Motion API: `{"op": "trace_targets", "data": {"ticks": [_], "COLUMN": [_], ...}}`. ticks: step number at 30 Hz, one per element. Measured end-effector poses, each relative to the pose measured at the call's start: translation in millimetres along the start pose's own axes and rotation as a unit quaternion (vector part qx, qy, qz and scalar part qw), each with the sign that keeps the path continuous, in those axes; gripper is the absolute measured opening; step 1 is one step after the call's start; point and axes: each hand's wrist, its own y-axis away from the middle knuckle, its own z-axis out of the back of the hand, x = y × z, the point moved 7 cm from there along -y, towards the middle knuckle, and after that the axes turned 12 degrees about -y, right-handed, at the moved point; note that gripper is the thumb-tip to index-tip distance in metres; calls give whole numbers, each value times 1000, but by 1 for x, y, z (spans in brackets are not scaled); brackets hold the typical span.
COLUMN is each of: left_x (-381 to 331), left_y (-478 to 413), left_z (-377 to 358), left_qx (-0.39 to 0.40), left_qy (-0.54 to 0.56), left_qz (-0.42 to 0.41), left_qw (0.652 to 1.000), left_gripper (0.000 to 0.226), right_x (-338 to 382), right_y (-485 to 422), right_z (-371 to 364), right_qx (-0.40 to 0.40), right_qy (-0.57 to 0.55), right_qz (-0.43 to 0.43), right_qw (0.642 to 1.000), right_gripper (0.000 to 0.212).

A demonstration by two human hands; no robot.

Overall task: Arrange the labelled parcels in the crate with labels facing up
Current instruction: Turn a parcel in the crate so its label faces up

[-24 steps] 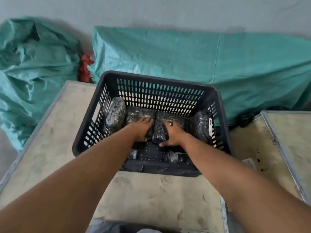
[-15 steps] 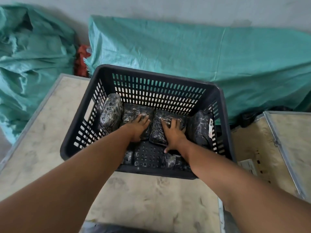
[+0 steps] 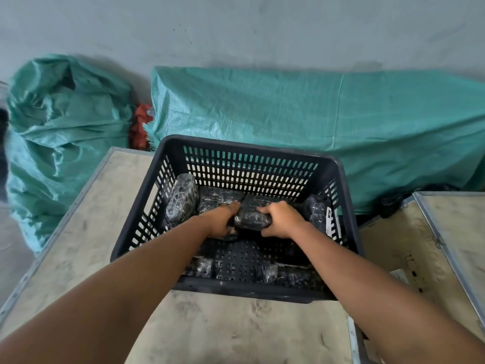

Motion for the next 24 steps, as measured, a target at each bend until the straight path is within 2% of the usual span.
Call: {"op": "trace_targets", "data": {"ticks": [5, 8, 11, 14, 17, 19, 21, 24], "left_x": [1, -1, -10, -25, -37, -41, -43, -42], "left_y": [16, 30, 47, 61, 67, 69, 69, 66], "left_z": [38, 52, 59, 59, 66, 75, 79, 82], "left_qx": [-73, -105, -126, -138, -151, -171, -170, -167], "left_qy": [111, 166, 157, 114, 109, 87, 77, 147], "left_qz": [-1, -33, -63, -106, -135, -144, -151, -137], "left_qw": [991, 980, 977, 978, 973, 971, 971, 965], "left_gripper": [108, 120, 124, 111, 109, 111, 110, 109], "right_x": [10, 4, -2, 1, 2, 3, 0, -9], "right_y": [12, 21, 32, 44, 51, 54, 56, 60], "right_z": [36, 51, 70, 94, 107, 113, 120, 125], "right_qx": [-75, -93, -95, -92, -74, -73, -107, -177], "right_qy": [-154, -228, -308, -364, -416, -435, -453, -464], "right_qz": [45, 53, 42, 32, 32, 36, 40, 44], "right_qw": [984, 968, 946, 926, 906, 897, 884, 867], "right_gripper": [67, 57, 50, 39, 33, 31, 31, 45]}}
